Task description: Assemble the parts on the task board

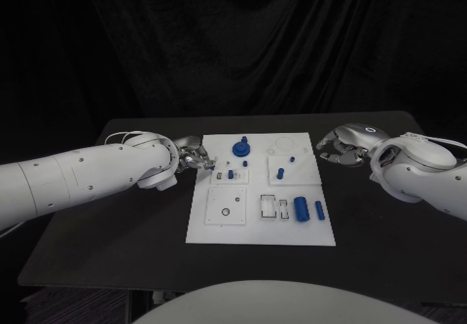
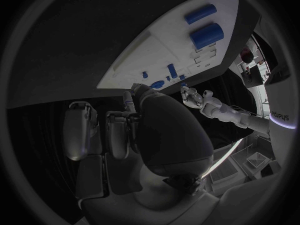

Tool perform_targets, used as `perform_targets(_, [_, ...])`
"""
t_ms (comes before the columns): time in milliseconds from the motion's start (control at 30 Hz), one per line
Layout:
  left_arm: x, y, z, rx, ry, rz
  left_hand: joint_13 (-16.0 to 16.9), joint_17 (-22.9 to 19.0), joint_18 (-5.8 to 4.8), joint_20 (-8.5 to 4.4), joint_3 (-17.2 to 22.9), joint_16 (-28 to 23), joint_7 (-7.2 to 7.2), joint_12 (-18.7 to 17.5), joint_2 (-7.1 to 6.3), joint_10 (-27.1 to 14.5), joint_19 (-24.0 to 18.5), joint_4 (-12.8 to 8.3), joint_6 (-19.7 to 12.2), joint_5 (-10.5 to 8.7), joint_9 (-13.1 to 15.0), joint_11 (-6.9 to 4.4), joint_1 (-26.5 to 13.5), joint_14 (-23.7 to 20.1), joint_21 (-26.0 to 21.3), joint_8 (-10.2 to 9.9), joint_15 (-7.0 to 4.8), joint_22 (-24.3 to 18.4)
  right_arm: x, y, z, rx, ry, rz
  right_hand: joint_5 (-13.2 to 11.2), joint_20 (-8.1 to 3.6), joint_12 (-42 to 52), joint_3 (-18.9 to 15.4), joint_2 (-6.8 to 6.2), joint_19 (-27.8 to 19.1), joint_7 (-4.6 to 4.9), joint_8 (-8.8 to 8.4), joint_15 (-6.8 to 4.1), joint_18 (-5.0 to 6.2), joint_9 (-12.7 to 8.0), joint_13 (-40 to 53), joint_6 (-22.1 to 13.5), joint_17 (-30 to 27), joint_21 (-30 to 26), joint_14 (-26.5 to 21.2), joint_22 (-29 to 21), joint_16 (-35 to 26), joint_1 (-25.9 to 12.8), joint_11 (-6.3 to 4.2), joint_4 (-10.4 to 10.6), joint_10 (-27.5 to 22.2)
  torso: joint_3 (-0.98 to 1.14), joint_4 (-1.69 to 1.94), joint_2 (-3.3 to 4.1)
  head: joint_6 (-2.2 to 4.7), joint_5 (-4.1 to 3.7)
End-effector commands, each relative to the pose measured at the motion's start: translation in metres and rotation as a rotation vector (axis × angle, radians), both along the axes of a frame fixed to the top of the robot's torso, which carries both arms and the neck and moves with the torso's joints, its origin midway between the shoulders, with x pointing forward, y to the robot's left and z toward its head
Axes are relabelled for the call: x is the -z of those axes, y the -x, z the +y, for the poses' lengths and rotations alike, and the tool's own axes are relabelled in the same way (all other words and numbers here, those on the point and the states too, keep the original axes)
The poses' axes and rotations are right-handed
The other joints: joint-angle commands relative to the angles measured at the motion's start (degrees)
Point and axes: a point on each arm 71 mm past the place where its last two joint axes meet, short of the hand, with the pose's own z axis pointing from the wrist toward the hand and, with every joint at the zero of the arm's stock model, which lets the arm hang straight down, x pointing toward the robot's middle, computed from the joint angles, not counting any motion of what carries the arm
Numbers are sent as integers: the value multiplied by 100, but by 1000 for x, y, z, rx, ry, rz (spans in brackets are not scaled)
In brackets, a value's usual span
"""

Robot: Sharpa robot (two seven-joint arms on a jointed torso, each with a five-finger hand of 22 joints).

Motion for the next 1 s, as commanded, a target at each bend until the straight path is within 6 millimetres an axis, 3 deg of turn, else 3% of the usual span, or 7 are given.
perform_targets(33, [2, 3, -1, -42, 9, 17, 1499, 1509, 85, -36, 88, 15, -48, 15, -23, 606, 18, -1, 56, -75, -1, -39, -71, 584, -36, -7, -40, 1121, 2, 0, -2, 17, 7, 8, 33, 9, -27, 44, 10, 35, 15, -17, 12, 117, -7, 1410, 40, 1452, -19, 580, 1111, -16, -31, 21, 1, 510, 1, 7, -3, -1, 10])
perform_targets(333, [7, 12, -7, -16, 41, 12, 1499, 1509, 89, -32, 163, 15, -29, 15, -26, 606, 6, 3, 4, -206, -13, -24, -134, 584, -59, -49, -30, 1115, 2, 0, -2, 20, 8, 8, 33, 9, -32, 54, 6, 35, 16, -20, 12, 117, -10, 1404, 39, 1450, -22, 579, 1110, -20, -27, 22, -9, 504, -2, 3, 1, -1, 14])
perform_targets(600, [11, 13, -11, -4, 54, 8, 1499, 1509, 98, -26, 189, 15, -17, 15, -8, 606, -21, 23, -18, -248, -18, -14, -166, 584, -93, -66, -22, 1101, 2, 1, -3, 25, -3, 15, 33, 9, -32, 58, 2, 32, 13, -25, 12, 119, -13, 1404, 31, 1449, -30, 579, 1108, -20, -27, 22, -12, 503, 12, -5, -3, -1, -6])
perform_targets(1000, [18, 13, -17, 18, 63, -3, 1499, 1509, 100, -20, 219, 15, -10, 15, 6, 606, -30, 25, -45, -246, -20, -6, -171, 584, -105, -82, -13, 1098, 2, 1, -2, 23, -11, 15, 35, 9, -39, 61, 4, 28, 13, -26, 12, 122, -14, 1395, 31, 1446, -41, 577, 1104, -26, -27, 22, -13, 494, -2, -4, 6, -1, 1])
